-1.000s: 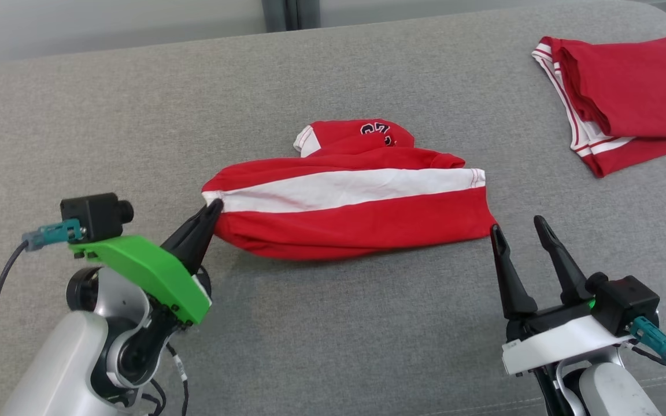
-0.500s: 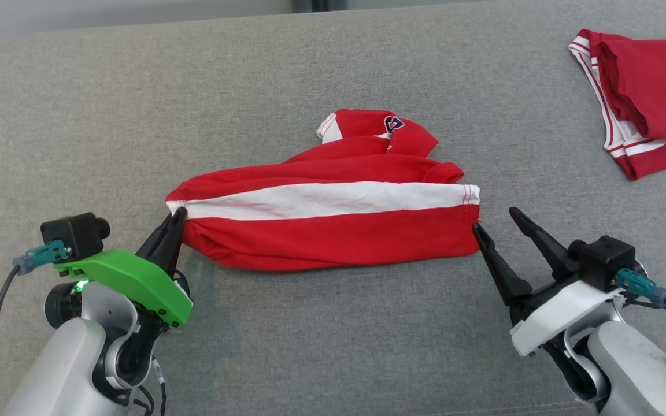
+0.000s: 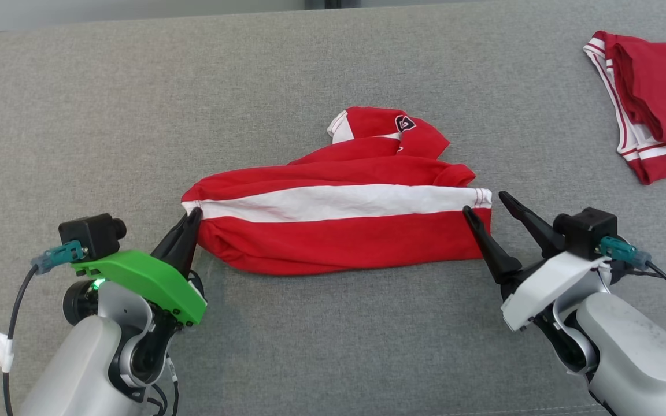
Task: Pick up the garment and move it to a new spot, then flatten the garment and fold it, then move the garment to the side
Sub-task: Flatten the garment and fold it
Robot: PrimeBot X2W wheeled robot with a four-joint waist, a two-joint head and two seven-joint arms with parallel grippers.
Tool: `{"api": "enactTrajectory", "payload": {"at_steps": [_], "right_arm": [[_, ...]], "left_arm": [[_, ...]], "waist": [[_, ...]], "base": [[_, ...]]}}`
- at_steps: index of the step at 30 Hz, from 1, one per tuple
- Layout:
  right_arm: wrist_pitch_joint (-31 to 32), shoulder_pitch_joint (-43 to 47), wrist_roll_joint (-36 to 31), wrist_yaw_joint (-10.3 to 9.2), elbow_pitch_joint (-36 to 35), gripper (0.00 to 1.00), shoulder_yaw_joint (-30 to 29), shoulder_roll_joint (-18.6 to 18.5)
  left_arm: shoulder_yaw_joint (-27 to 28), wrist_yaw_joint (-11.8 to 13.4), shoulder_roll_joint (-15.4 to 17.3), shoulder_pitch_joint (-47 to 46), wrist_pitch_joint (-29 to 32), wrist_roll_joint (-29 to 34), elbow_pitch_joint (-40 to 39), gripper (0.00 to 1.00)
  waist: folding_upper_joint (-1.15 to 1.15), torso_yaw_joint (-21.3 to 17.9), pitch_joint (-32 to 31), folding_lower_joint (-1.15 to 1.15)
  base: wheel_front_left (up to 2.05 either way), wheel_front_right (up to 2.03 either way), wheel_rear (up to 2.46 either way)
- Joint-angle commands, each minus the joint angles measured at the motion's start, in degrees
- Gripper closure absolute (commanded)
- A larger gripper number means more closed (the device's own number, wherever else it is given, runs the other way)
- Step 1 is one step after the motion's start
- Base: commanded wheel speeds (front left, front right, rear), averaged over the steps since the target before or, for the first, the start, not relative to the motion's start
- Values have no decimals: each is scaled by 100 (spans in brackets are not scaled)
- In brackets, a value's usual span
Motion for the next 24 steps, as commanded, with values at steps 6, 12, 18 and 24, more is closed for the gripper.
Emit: {"api": "enactTrajectory", "payload": {"at_steps": [6, 12, 18, 24], "right_arm": [[2, -331, 358, -7, 225, 90, 286, -35], [2, -410, 551, -7, -92, 100, 167, -126], [1, -802, 588, -7, -851, 100, -480, -378], [2, -2138, 419, -7, -1221, 100, -901, -916]], "left_arm": [[-30, -69, -21, -201, -7, -14, 96, 100], [-28, -105, 22, -327, -20, 17, 128, 100], [88, -253, 92, -1002, 180, -77, -390, 100], [3, -342, 110, -2793, 710, 299, -892, 100]], "waist": [[0, 74, 104, 0], [0, 53, 138, 0], [0, -118, 262, 0], [0, -380, 693, 0]], "base": [[0, 0, 0], [0, 0, 0], [0, 0, 0], [0, 0, 0]]}}
